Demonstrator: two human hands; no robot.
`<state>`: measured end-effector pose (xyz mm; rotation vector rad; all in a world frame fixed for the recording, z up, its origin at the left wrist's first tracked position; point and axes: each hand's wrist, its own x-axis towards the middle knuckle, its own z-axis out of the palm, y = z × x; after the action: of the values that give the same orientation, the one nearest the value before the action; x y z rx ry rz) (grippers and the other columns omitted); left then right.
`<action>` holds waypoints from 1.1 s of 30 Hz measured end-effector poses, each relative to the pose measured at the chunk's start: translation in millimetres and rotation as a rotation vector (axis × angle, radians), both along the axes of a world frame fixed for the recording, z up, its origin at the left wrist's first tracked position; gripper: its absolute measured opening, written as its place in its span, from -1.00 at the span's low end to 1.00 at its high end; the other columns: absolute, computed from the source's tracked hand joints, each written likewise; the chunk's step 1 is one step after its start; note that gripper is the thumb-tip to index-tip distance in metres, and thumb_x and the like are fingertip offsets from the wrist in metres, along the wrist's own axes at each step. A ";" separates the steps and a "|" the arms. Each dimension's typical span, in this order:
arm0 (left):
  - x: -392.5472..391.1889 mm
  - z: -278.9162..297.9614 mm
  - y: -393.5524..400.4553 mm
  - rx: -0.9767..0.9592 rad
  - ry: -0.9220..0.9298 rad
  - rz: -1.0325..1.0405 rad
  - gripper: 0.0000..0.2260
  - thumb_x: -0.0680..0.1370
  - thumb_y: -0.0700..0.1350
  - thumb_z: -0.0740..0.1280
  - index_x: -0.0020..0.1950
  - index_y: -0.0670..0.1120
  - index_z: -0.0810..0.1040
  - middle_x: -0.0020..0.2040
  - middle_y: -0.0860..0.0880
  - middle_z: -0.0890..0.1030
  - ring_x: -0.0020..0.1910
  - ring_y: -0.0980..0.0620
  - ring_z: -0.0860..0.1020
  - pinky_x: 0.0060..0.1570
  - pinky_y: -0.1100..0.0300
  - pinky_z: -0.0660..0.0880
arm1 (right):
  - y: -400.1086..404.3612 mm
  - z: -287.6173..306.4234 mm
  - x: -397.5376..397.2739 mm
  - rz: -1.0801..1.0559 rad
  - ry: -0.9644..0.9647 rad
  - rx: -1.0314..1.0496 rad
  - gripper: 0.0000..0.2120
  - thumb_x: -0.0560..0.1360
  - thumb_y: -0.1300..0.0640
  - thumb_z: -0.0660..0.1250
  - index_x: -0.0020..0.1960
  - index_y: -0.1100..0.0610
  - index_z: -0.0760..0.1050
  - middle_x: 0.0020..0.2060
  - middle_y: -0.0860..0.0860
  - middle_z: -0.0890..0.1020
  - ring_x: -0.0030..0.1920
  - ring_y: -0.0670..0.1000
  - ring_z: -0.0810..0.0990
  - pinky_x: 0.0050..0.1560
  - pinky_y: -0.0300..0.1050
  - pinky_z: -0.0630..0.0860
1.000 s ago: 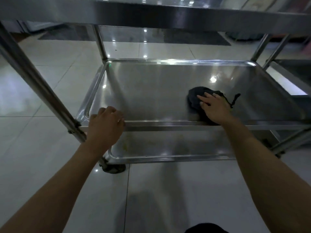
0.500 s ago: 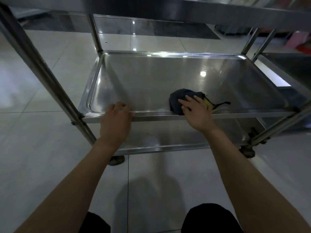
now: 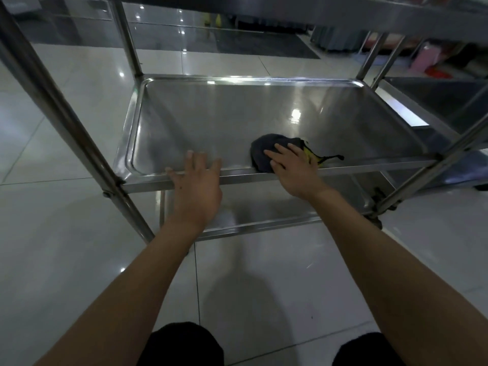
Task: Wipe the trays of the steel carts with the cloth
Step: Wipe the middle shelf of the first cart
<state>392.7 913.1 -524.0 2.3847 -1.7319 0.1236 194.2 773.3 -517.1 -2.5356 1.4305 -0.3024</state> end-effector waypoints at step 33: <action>-227.3 7.8 -170.1 -0.215 0.121 -0.103 -0.65 0.55 0.08 0.17 -0.13 -0.05 0.69 -0.10 -0.07 0.60 -0.10 -0.20 0.53 -0.11 -0.11 0.55 | -221.3 -18.5 -309.4 -0.315 -0.010 -0.099 -0.55 0.64 -0.16 -0.08 0.50 -0.28 0.26 0.56 -0.13 0.23 0.58 -0.01 0.03 0.51 0.27 -0.02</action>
<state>165.4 743.0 -516.2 2.1034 -1.6891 0.1397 -115.2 552.0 -535.5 -2.3710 1.8537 -0.4465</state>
